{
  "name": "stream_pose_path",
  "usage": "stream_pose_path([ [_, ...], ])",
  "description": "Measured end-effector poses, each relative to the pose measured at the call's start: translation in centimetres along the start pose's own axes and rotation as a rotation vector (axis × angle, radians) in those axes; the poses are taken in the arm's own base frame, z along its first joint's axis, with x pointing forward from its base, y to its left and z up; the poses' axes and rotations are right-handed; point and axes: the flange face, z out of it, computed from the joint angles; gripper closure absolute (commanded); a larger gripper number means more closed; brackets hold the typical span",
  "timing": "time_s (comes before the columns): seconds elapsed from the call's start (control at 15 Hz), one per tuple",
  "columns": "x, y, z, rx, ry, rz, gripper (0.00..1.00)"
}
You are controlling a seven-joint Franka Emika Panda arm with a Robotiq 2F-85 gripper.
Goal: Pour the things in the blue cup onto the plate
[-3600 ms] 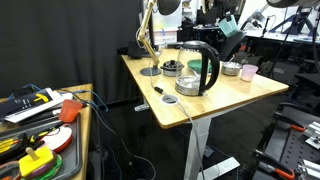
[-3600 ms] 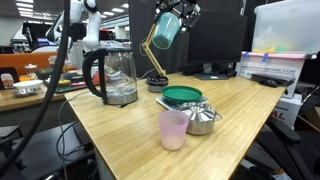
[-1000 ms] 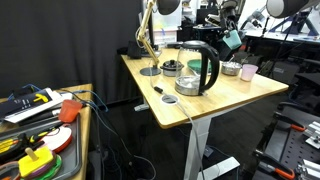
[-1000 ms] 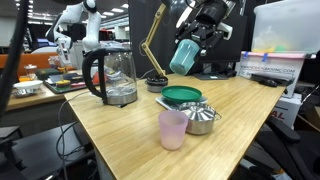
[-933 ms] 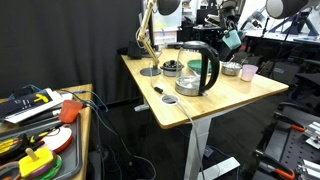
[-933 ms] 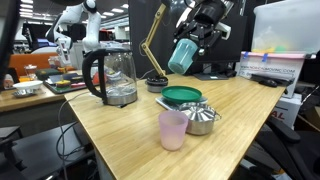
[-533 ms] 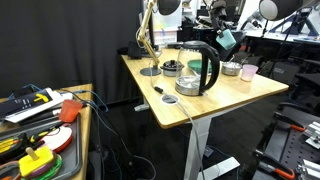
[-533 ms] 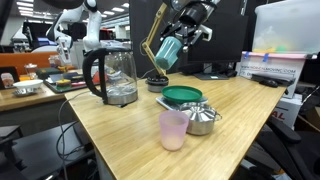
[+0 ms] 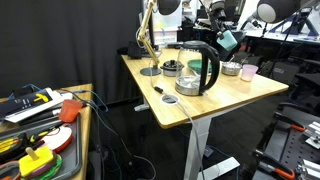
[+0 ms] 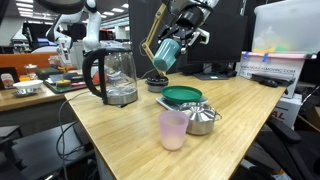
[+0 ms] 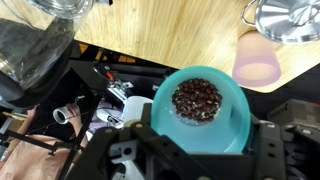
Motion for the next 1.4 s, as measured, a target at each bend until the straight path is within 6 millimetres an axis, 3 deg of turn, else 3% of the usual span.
stream_pose_path([
  [0.4, 0.0, 0.0, 0.0, 0.000, 0.000, 0.000, 0.21],
  [0.47, 0.0, 0.0, 0.0, 0.000, 0.000, 0.000, 0.46],
  [0.73, 0.2, -0.5, 0.3, 0.000, 0.017, 0.024, 0.46],
  [1.0, 2.3, -2.1, 0.7, 0.000, 0.094, 0.141, 0.46],
  [1.4, 2.9, 1.2, 1.0, 0.030, 0.209, 0.222, 0.46],
])
